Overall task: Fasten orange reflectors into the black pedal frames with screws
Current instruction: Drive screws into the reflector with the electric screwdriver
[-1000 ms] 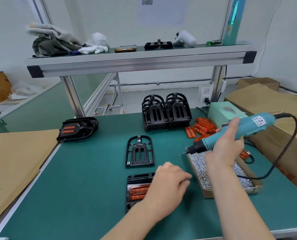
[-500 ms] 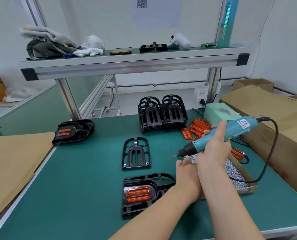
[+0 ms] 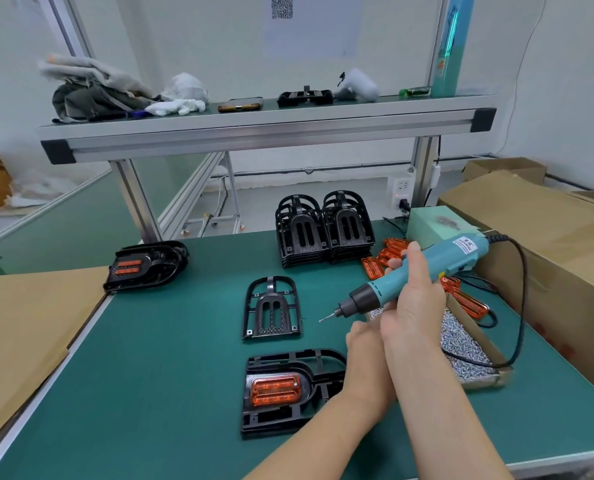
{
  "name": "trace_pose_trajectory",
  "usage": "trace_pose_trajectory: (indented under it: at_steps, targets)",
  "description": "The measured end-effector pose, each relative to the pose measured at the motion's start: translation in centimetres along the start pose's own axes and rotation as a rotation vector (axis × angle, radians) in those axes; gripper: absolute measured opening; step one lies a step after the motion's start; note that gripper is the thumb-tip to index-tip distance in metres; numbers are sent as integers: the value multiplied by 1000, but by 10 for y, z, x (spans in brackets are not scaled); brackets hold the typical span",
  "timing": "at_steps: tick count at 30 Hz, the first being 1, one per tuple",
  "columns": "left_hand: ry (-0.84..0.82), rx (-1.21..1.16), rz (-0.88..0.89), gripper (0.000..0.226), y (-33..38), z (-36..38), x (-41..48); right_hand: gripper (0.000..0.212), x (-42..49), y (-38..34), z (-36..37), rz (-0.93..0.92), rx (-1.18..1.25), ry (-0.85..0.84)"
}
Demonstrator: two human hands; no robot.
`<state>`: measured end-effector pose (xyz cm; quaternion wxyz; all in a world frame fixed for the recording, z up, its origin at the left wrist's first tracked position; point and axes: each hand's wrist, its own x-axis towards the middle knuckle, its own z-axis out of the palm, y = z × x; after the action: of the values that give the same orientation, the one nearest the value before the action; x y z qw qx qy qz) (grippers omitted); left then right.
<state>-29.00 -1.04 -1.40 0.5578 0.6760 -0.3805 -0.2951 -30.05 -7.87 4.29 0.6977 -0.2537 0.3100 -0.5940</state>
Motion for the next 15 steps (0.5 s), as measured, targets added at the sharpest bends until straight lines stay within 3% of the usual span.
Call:
trace_pose_trajectory:
  at_steps: [1,4,9,15]
  targets:
    - [14,-91,1,23,4,-3,2,14,-2,-2,2,-11,20,-1]
    - [121,-283,-48,13,5,-23,6,15,-7,-9,6,-37,79,16]
    - [18,-753,-271,21,-10,-75,-8,18,-15,-9,10,-59,160,54]
    - [63,-999,-382,17,-28,-104,-33,18,-24,4,15,-71,112,49]
